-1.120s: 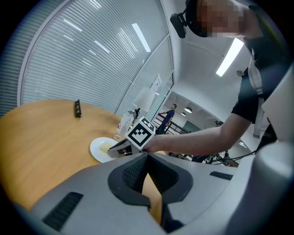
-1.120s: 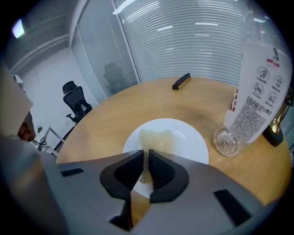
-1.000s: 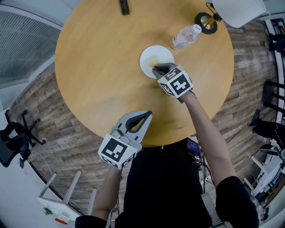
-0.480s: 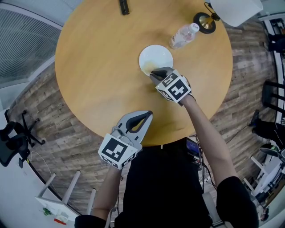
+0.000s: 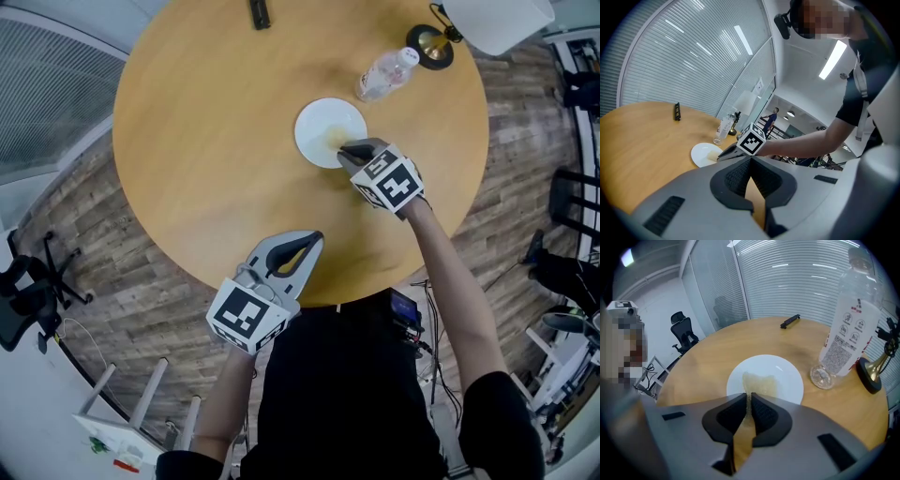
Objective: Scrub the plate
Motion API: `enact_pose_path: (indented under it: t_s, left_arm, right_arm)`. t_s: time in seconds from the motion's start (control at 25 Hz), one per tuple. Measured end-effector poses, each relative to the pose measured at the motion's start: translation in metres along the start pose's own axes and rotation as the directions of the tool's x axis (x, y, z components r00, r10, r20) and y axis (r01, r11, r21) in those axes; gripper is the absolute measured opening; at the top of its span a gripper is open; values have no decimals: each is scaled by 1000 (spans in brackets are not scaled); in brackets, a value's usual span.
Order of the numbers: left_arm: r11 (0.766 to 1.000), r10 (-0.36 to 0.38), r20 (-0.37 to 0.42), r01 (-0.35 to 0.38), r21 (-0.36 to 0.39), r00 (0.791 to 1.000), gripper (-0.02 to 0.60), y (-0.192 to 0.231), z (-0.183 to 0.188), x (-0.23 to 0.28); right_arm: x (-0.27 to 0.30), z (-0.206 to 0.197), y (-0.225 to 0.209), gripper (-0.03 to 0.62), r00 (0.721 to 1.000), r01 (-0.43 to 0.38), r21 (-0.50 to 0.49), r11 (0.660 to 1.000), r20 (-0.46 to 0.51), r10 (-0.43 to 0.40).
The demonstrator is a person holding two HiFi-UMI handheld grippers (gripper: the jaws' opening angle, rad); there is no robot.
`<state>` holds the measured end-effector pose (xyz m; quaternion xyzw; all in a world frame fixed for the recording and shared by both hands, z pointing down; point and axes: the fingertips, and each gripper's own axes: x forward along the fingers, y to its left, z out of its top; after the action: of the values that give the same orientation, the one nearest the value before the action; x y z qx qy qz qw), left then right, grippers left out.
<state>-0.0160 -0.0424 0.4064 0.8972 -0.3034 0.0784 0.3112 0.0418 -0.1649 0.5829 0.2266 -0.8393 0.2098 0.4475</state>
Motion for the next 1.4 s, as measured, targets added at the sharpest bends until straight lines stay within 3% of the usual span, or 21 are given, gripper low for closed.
enact_pose_path:
  t_s: [0.76, 1.4]
  left_arm:
    - [999, 27, -4, -27, -29, 1000, 6, 19, -2, -7]
    - [999, 41, -7, -41, -35, 999, 6, 21, 0, -12]
  right_arm:
    - [12, 34, -49, 26, 997, 78, -5, 997, -14, -78]
    - [35, 68, -36, 26, 997, 81, -22, 996, 10, -81]
